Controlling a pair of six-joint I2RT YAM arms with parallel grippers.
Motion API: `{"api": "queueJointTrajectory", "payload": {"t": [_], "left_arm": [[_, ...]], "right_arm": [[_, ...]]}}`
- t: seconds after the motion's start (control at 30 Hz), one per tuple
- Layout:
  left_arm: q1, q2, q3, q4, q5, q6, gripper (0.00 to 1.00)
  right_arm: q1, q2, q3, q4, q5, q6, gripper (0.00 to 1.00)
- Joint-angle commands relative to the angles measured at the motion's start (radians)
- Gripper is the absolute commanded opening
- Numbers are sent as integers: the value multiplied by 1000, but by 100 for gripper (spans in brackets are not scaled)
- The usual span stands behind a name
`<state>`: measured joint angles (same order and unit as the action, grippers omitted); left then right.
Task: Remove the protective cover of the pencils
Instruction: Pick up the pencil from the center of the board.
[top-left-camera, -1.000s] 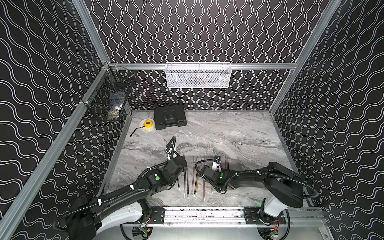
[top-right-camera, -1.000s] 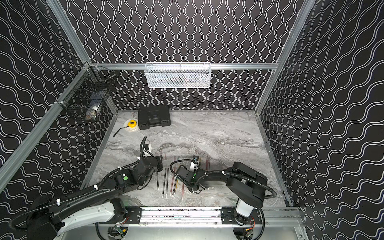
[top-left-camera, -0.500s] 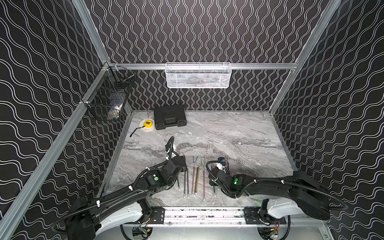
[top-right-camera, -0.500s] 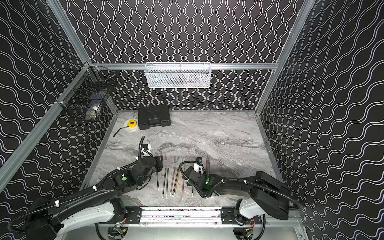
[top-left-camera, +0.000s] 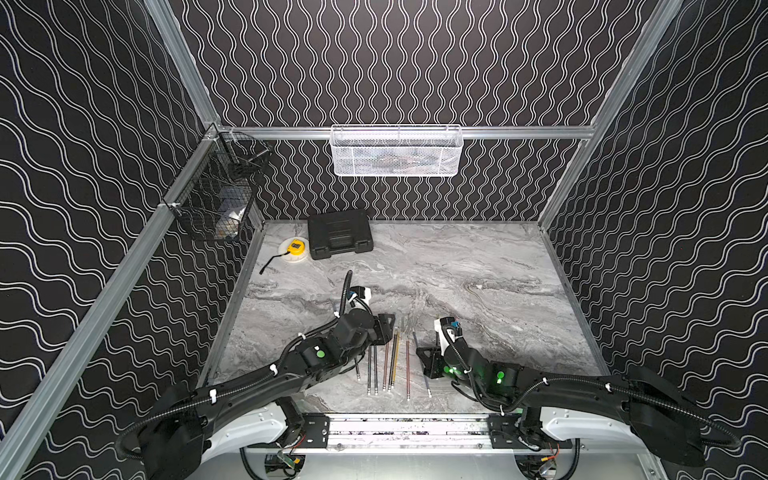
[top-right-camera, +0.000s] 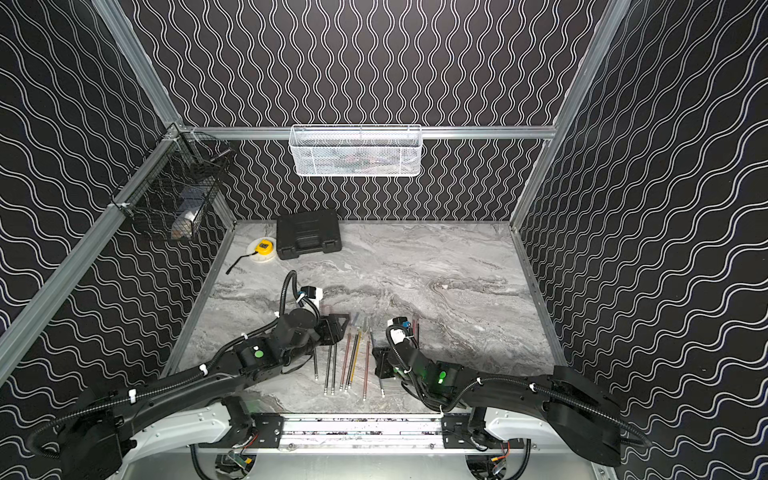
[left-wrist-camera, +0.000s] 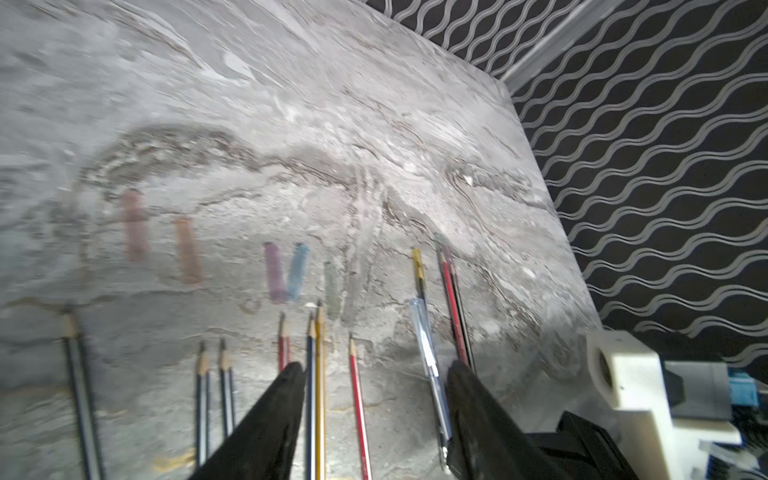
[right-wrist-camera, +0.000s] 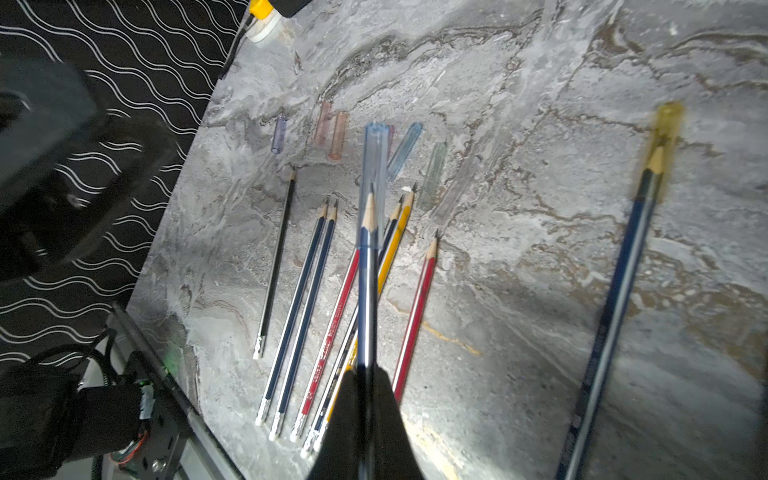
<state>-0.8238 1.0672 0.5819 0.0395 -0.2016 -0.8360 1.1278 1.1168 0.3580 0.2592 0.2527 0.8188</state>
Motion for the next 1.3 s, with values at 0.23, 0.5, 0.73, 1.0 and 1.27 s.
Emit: {"api": "queueJointTrajectory", "payload": {"t": [0.23, 0.5, 0.73, 1.0, 1.27], "left_arm": [[2, 99, 14, 171, 159, -16, 63], [2, 125, 14, 189, 172, -26, 64], [2, 132, 10, 198, 171, -26, 59], [2, 131, 10, 194, 168, -24, 45], [2, 128, 9, 191, 165, -30, 31]], "right_arm": [[1, -17, -1, 97, -50, -26, 0], [3, -16, 27, 106, -72, -39, 0], [9, 6, 53, 117, -90, -46, 0], [21, 14, 62, 131, -90, -49, 0], [35, 24, 70, 145, -86, -53, 0]]}}
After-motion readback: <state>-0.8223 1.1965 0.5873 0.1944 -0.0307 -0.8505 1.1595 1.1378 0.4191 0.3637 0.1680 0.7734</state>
